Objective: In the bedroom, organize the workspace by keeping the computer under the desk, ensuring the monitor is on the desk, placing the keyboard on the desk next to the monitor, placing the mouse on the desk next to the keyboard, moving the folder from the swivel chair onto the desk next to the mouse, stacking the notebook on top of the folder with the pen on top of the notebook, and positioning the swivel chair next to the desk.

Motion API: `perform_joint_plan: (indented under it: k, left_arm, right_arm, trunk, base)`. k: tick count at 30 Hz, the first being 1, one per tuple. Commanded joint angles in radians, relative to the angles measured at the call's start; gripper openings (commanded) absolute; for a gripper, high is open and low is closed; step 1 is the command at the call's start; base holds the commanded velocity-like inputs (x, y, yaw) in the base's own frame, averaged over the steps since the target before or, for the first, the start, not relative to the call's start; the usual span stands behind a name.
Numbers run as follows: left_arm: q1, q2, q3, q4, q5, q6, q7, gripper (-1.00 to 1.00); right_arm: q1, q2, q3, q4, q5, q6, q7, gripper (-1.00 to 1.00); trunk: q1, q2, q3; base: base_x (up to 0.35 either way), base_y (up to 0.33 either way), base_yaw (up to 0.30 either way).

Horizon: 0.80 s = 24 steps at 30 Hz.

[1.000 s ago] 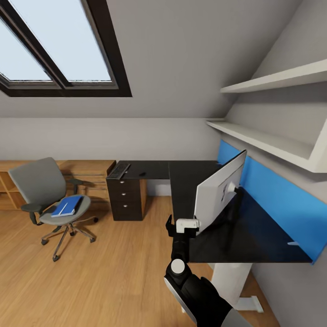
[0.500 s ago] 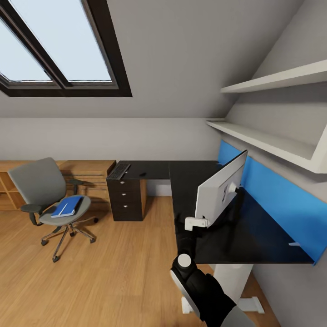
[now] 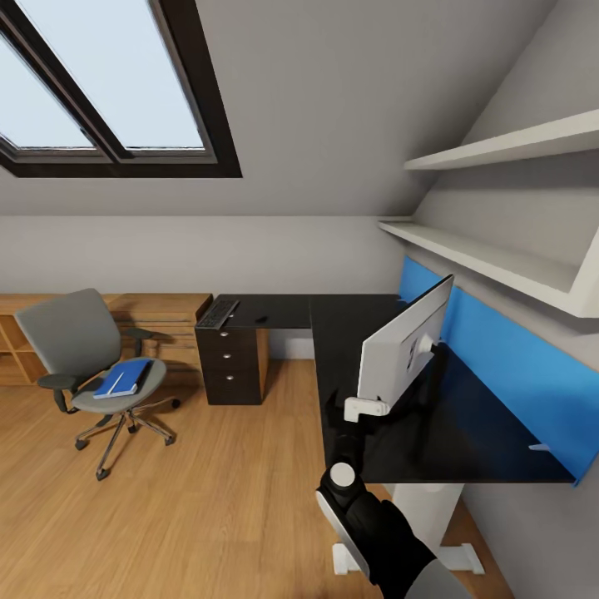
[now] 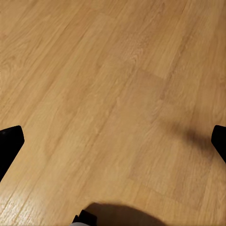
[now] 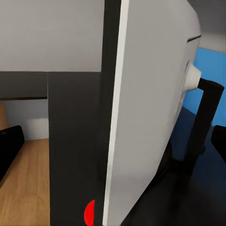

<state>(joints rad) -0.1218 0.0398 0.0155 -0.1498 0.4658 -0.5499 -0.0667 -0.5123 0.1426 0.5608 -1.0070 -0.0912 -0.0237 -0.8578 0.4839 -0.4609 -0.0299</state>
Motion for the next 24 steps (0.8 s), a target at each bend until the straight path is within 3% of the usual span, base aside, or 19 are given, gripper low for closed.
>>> perform_joint_plan:
  k: [1, 24]
  left_arm:
    - [-0.001, 0.0, 0.001, 0.001, 0.007, -0.002, -0.007, 1.0]
    - [-0.001, 0.0, 0.002, 0.001, 0.009, -0.002, -0.007, 1.0]
  right_arm:
    - [-0.002, -0.002, 0.003, 0.0, -0.009, -0.002, -0.005, 1.0]
    - [-0.002, -0.014, 0.003, 0.027, -0.008, -0.003, -0.003, 1.0]
  trunk:
    - [0.001, -0.002, -0.002]
    - [0.001, -0.002, -0.002]
  base:
    - [0.0, 0.0, 0.0]
    - [0.059, 0.0, 0.0]
